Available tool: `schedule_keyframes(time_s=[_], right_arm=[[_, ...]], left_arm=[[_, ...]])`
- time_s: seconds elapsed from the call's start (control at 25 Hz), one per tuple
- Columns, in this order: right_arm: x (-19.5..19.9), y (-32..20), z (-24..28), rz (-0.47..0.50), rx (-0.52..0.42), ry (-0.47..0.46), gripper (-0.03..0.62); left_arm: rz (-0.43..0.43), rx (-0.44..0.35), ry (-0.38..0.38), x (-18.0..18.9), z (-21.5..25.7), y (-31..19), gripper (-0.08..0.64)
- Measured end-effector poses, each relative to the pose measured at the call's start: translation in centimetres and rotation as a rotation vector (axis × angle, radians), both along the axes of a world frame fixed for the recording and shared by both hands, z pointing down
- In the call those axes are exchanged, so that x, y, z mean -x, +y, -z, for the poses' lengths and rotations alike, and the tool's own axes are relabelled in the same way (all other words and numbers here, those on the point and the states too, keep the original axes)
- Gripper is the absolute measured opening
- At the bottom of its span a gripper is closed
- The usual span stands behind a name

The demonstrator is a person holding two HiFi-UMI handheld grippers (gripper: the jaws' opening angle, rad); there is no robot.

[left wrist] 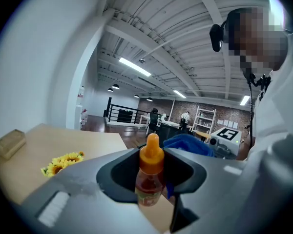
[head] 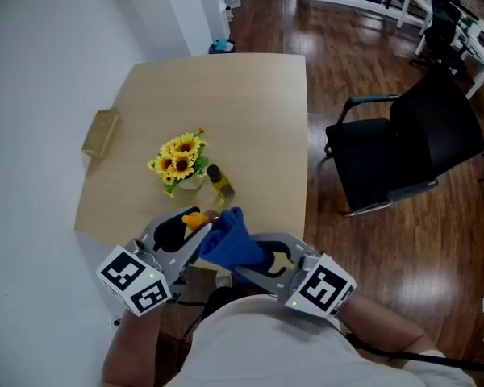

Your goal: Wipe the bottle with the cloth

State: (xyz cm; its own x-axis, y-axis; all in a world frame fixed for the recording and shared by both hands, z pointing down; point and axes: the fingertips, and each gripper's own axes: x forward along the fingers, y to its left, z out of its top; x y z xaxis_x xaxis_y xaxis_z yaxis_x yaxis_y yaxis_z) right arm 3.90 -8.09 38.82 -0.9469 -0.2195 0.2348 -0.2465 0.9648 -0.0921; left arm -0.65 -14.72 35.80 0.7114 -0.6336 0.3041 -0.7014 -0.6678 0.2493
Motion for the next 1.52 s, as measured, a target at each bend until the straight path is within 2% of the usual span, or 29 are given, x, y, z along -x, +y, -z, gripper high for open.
schedule_keyframes(time_s=[0.12,0.32,0.44,0.6,0.72,0.92,1.08,1.2,1.28,1.52], right_arm=[[0.1,-0.6,-3.7,-0.032,0.043,0.016,0.155],[-1.4,-1.6,-11.8,-0.073,0.143,0.175,0.155],[-2.4,-2.7,-14.0,-0.109,0.184,0.216,0.155],[-2.9,-5.2,-11.6,-0.169,0.157,0.199,0.155],[-1.6,-7.4,-6.5,-0.205,0.088,0.129,0.155],[3.9,-7.7,2.6,-0.112,-0.061,0.053,0.155],[7.9,-7.3,2.8,-0.070,-0.059,0.073,0.155],[8.6,-8.0,-0.2,-0.115,0.012,0.078,0.155],[8.8,-8.2,-3.1,-0.135,0.068,0.115,0.155],[10.2,-7.8,-11.5,-0.186,0.304,0.159,0.155]], left_arm=[[-0.007,-0.006,0.010,-0.2,0.6,0.0,0.156],[-0.013,-0.022,0.019,0.9,1.8,-0.4,0.157],[-0.027,-0.031,0.016,1.8,2.1,-0.5,0.156],[-0.060,-0.042,-0.013,3.4,2.3,-0.4,0.156],[-0.099,-0.036,-0.031,4.4,1.6,-0.1,0.156],[-0.168,-0.023,-0.030,5.0,0.5,0.5,0.157],[-0.221,-0.029,-0.020,5.8,0.2,1.4,0.157],[-0.234,-0.037,-0.025,7.1,0.3,1.8,0.157],[-0.236,-0.043,-0.013,8.1,0.7,2.0,0.156],[-0.266,-0.093,0.002,10.7,3.1,2.5,0.157]])
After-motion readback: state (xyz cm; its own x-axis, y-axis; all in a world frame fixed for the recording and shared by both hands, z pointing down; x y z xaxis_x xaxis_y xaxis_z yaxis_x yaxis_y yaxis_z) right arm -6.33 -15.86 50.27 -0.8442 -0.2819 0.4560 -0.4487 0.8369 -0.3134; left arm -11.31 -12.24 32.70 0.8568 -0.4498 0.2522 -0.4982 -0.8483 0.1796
